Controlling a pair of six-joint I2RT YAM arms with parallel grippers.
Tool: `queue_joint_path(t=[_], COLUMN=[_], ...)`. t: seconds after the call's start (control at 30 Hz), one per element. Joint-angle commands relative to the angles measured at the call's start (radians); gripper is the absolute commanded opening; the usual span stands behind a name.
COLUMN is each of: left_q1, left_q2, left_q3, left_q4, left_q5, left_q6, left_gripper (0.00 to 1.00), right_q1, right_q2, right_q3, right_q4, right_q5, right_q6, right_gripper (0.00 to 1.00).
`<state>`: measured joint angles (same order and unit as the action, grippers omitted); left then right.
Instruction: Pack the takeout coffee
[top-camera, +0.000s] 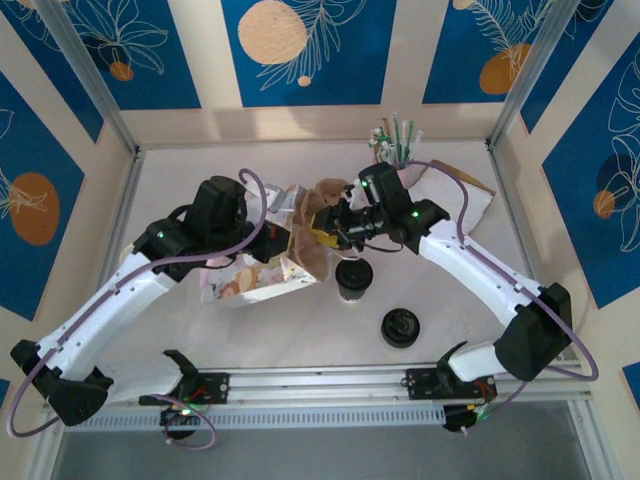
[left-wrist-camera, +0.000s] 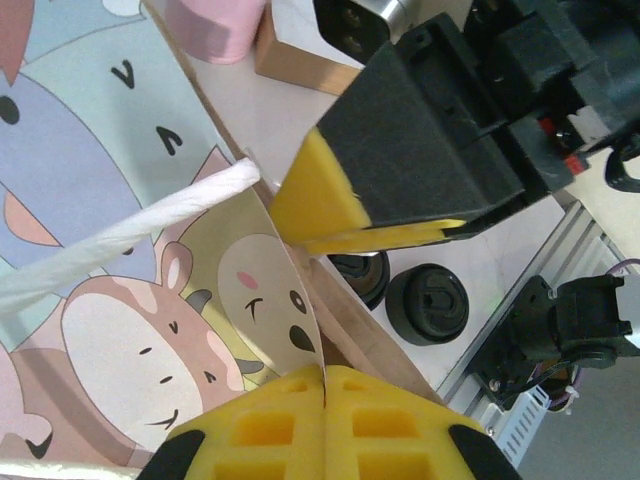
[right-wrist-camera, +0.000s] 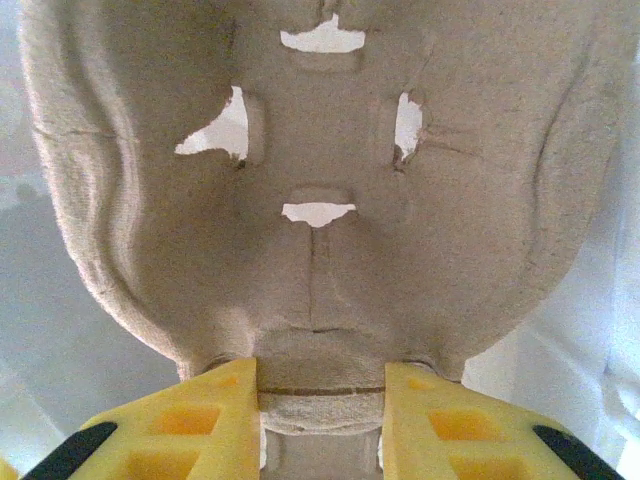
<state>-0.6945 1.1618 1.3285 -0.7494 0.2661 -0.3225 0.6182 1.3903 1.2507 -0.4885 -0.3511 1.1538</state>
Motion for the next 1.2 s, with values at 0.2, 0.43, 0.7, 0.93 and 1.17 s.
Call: queue_joint_path(t=[0.2,0.43,0.7,0.93,1.17], left_q1=[0.040,0.062,0.064,0.064,0.066], left_q2=[-0.030,-0.030,-0.030,-0.053,-0.129], left_q3=[-0.006,-0.020,-0.042,-0.084,-0.170], left_q4=[0.030,0.067,0.102,0.098,0.090], left_q5=[-0.054,-0.021,0.011,0.002,-0.015], left_q6=[0.012,-0.015,-0.033,-0.044,-0.061], left_gripper=[0.00,0.00,0.00,0.00,0.00], right_q1=[0.017,0.029,0.019,0.008,0.057], right_q2=[-0.150,-0.151,-0.094,-0.101,-0.127], right_q3=[-0.028,-0.058,-0.077,-0.032,0.079], right_q4=[-0.050,-0.015,-0.021,-0.088,-0.207], right_q5=[-0.010,-0.060,-0.101,-0.045,0.039], right_q6=[-0.074,-0.099,-0.096,-0.119,-0.193], right_gripper=[0.32,0.33,0.33,0.33,0.35])
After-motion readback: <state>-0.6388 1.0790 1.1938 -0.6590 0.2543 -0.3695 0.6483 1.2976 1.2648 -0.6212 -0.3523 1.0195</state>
